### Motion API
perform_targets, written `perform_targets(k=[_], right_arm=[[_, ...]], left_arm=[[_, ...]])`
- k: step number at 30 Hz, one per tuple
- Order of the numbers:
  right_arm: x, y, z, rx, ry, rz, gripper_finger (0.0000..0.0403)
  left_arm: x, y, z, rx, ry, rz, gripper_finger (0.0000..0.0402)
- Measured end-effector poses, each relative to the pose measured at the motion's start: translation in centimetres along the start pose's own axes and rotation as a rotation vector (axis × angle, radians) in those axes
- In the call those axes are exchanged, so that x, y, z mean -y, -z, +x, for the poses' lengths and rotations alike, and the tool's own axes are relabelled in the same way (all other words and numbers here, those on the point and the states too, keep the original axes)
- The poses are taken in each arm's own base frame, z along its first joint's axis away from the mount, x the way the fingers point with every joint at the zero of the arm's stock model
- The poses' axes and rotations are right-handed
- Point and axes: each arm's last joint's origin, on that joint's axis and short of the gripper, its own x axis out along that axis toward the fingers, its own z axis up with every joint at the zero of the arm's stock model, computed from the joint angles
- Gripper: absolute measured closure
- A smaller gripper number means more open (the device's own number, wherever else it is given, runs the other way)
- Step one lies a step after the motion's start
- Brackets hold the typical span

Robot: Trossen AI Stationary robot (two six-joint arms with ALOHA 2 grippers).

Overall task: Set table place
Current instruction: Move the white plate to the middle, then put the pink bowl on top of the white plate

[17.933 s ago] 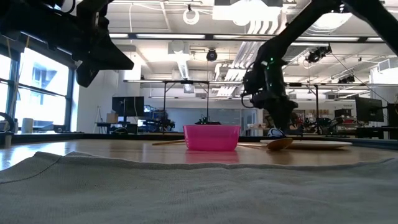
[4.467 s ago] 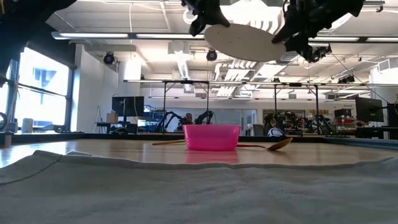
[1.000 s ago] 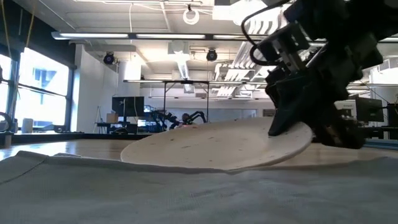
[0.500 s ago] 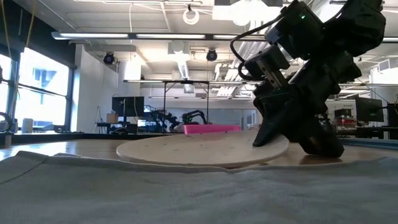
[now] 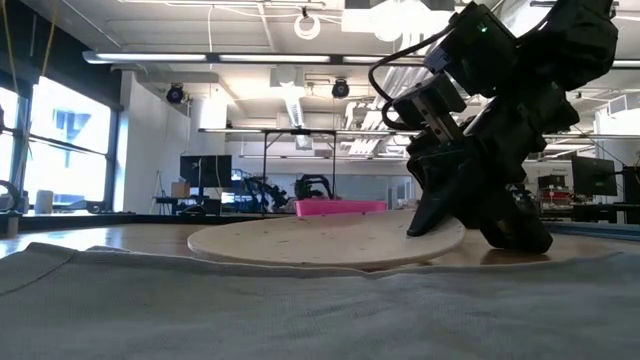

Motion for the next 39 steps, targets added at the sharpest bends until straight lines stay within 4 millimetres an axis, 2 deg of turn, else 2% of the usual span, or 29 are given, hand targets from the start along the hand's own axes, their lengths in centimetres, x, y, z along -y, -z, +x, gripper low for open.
perform_targets(k=[4,11,14,23,28,31,33,35,39], right_arm=[[0.0,0.0,0.0,-0.019,0.002,-0.024,0.0380],[0.1,-0.3,-0.2,-0.036,0.005,-0.024,0.0287],[-0.2,-0.4,-0.7,-0.036,-0.013,-0.017,0.0262],[-0.3,0.0,-2.1,-0.031,0.045,0.051,0.0250],[-0.4,0.5,-4.0,-0.015,0.161,0.078,0.0250],[-1.1,0.6,-6.0,-0.006,0.293,0.062,0.0249],[-3.4,-0.1,-7.5,0.052,0.292,0.011,0.0249],[-5.4,-1.2,-9.4,0.122,0.298,-0.054,0.0249],[-7.7,-4.9,-11.9,0.194,0.372,-0.184,0.0249]], left_arm=[[0.0,0.0,0.0,0.000,0.000,0.000,0.0179],[0.0,0.0,0.0,0.000,0.000,0.000,0.0179],[0.0,0.0,0.0,0.000,0.000,0.000,0.0179],[0.0,0.0,0.0,0.000,0.000,0.001,0.0179],[0.0,0.0,0.0,0.000,0.000,0.012,0.0179],[0.0,0.0,0.0,0.001,-0.011,0.013,0.0179],[0.0,0.0,0.0,0.002,-0.017,0.015,0.0179],[-0.1,0.0,0.0,0.002,-0.018,0.015,0.0179],[-0.1,0.0,0.0,0.003,-0.029,0.015,0.0179]])
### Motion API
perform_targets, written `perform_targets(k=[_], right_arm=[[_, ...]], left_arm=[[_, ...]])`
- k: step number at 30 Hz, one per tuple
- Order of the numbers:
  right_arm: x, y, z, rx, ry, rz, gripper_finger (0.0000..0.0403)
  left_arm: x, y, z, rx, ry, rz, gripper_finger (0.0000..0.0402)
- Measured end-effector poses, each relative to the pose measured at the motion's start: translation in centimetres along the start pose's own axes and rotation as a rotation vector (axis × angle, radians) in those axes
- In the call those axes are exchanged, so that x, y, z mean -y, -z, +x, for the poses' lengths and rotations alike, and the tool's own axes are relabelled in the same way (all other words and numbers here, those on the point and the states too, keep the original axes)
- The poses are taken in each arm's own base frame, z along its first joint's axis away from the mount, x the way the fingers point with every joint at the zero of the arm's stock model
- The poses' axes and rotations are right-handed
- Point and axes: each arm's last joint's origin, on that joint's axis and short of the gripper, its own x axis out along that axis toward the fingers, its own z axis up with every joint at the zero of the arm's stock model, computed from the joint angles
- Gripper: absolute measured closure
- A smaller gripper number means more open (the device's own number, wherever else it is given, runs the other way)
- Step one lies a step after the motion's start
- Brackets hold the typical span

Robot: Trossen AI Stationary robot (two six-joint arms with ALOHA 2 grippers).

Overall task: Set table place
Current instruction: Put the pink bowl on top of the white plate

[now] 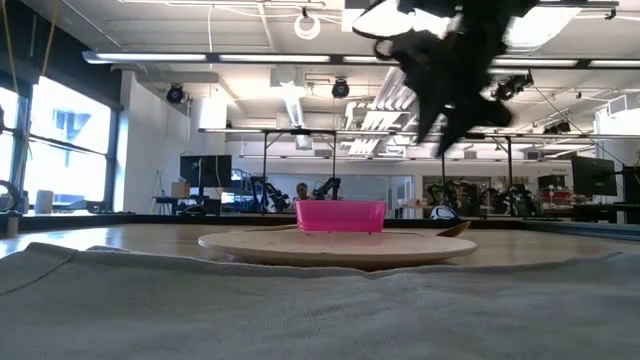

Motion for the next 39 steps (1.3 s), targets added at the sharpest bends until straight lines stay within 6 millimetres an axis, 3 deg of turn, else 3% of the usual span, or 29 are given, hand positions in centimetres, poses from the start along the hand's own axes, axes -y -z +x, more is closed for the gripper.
perform_targets(k=[3,10,15,23,26,30,35,39], right_arm=[[0.1,-3.3,0.0,-0.003,0.004,-0.093,0.0249],[1.4,-8.8,4.5,-0.098,0.066,-0.249,0.0249],[1.2,-10.5,7.5,-0.158,0.051,-0.317,0.0249],[1.2,-10.7,10.8,-0.252,0.044,-0.347,0.0260],[1.1,-10.7,10.7,-0.248,0.041,-0.348,0.0300],[0.9,-10.8,10.1,-0.231,0.032,-0.351,0.0387],[-0.5,-11.6,6.9,-0.215,0.028,-0.351,0.0400],[-3.6,-11.2,2.5,-0.176,0.001,-0.413,0.0401]], left_arm=[[0.0,0.0,0.0,0.000,0.000,-0.002,0.0179],[0.0,0.0,0.0,-0.001,0.000,-0.019,0.0179],[0.0,0.0,0.0,-0.001,0.000,-0.043,0.0179],[0.0,0.0,0.0,-0.001,-0.002,-0.053,0.0179],[0.0,0.0,0.0,0.000,-0.004,-0.055,0.0179],[0.0,0.0,0.0,0.000,-0.005,-0.055,0.0179],[0.0,0.0,0.0,0.000,-0.008,-0.055,0.0179],[0.0,0.0,0.0,0.000,-0.008,-0.054,0.0179]])
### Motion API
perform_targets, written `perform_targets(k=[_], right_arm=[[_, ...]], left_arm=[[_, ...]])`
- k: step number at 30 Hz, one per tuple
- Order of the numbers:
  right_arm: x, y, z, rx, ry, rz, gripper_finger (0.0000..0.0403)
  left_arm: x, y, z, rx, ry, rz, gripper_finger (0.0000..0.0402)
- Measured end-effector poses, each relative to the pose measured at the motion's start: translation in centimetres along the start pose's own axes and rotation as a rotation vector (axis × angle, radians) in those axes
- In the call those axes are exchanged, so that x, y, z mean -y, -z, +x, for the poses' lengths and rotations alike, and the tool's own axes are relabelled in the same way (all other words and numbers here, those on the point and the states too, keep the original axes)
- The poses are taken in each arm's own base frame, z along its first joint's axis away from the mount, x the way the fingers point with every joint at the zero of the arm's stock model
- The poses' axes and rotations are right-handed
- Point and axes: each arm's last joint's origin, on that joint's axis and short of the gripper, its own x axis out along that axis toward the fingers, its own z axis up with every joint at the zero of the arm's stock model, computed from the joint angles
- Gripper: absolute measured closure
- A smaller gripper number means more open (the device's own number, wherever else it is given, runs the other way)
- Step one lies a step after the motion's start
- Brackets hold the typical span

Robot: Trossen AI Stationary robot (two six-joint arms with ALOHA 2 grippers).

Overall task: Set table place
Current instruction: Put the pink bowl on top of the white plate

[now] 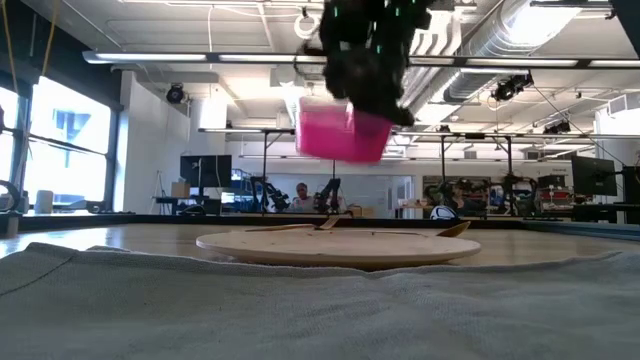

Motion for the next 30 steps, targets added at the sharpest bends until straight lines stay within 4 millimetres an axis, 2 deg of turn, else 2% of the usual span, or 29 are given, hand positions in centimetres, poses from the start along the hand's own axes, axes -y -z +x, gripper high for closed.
perform_targets(k=[2,5,8,12,15,20,26,30], right_arm=[[-2.0,0.4,-1.4,0.016,0.013,-0.036,0.0402],[-4.7,1.5,-1.7,0.022,0.029,-0.066,0.0402],[-7.0,3.1,-0.3,0.007,0.007,-0.056,0.0402],[-8.7,5.7,2.5,-0.023,-0.011,0.013,0.0402],[-9.2,7.4,4.4,-0.037,-0.015,0.080,0.0402],[-9.9,8.9,6.8,0.004,-0.069,0.166,0.0403],[-9.7,10.0,7.7,0.011,-0.033,0.204,0.0403],[-9.7,10.0,7.7,0.021,-0.024,0.188,0.0403]], left_arm=[[0.0,0.0,0.0,0.000,0.000,0.001,0.0179],[0.0,0.0,0.0,0.000,0.000,0.001,0.0179],[0.0,0.0,0.0,0.000,0.000,0.001,0.0179],[0.0,0.0,0.0,0.000,-0.004,0.001,0.0179],[0.0,0.0,0.0,0.001,-0.008,0.001,0.0179],[0.0,0.0,0.0,0.001,-0.008,0.001,0.0179],[0.0,0.0,0.0,0.001,-0.008,0.000,0.0179],[0.0,0.0,0.0,0.001,-0.008,-0.001,0.0179]])
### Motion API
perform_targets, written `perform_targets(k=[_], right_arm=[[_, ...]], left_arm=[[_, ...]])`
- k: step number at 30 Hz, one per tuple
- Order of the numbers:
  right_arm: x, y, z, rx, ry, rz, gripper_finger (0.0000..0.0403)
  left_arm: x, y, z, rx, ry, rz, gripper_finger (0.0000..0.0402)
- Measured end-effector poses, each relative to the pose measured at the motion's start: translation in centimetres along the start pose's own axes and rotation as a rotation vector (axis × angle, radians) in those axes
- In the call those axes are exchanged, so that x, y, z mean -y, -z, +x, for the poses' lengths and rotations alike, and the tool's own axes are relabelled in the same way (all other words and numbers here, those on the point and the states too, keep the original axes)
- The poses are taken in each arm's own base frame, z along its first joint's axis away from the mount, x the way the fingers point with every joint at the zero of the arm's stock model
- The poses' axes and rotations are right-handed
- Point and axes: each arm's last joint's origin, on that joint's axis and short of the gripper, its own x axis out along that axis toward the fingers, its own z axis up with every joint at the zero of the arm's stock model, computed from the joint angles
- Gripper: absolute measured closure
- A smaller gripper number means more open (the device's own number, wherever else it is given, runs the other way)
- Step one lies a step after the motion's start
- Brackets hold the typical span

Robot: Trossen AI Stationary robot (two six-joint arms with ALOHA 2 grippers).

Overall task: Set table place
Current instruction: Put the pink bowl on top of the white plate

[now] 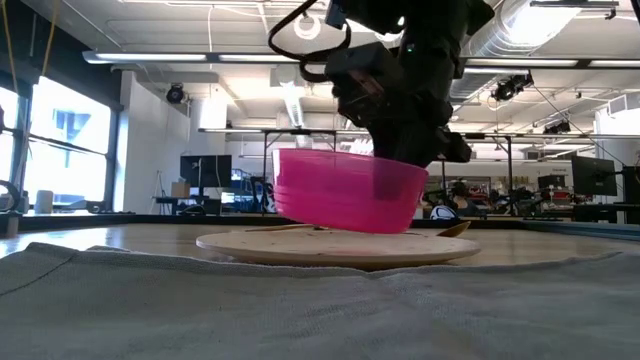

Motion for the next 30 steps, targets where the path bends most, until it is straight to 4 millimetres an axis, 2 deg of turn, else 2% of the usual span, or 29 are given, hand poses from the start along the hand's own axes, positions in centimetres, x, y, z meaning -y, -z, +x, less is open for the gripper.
perform_targets(k=[13,22,25,30], right_arm=[[0.0,-0.4,0.4,-0.036,-0.051,-0.074,0.0402],[0.7,-1.5,0.5,-0.072,-0.104,-0.114,0.0399],[0.9,-1.9,0.5,-0.080,-0.114,-0.120,0.0377],[1.1,-2.0,0.8,-0.066,-0.099,-0.131,0.0317]], left_arm=[[0.0,0.0,0.0,0.000,0.000,0.002,0.0179],[0.0,0.0,0.0,0.001,-0.007,0.003,0.0179],[0.0,0.0,0.0,0.001,-0.007,0.006,0.0179],[0.0,0.0,0.0,0.001,-0.007,0.010,0.0179]])
